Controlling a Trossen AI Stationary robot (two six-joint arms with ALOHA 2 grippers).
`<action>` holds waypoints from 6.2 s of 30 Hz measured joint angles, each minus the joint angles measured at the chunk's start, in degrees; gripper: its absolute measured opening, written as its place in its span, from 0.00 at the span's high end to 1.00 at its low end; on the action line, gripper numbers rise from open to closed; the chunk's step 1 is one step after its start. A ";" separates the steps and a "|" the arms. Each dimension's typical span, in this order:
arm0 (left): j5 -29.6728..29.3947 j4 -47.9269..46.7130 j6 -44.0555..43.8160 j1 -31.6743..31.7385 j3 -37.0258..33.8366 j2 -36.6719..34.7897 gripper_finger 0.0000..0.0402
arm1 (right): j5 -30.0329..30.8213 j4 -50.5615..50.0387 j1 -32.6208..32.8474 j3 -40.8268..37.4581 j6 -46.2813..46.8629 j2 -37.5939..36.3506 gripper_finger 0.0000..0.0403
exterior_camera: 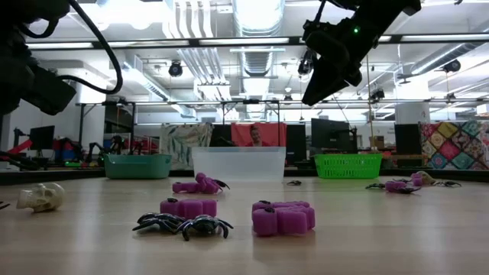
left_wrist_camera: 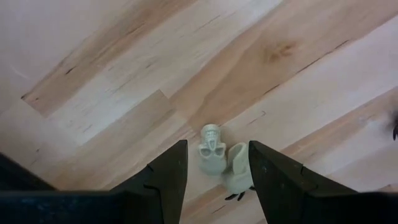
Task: Sort Halloween decoration
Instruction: Put the white skull toy into the light blue bin, then put the black spider toy into the green bin
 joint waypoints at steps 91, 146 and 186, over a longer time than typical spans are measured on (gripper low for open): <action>-3.00 20.19 76.61 88.87 3.91 2.20 0.95 | 9.04 8.63 -11.82 -0.76 -13.54 0.02 0.75; -10.56 37.03 77.83 50.15 4.11 -15.87 0.60 | -8.27 22.02 -1.93 -10.01 -12.24 0.02 0.75; -15.59 47.29 76.22 25.62 3.44 3.72 0.60 | -9.11 23.21 3.32 -16.70 11.34 0.04 0.75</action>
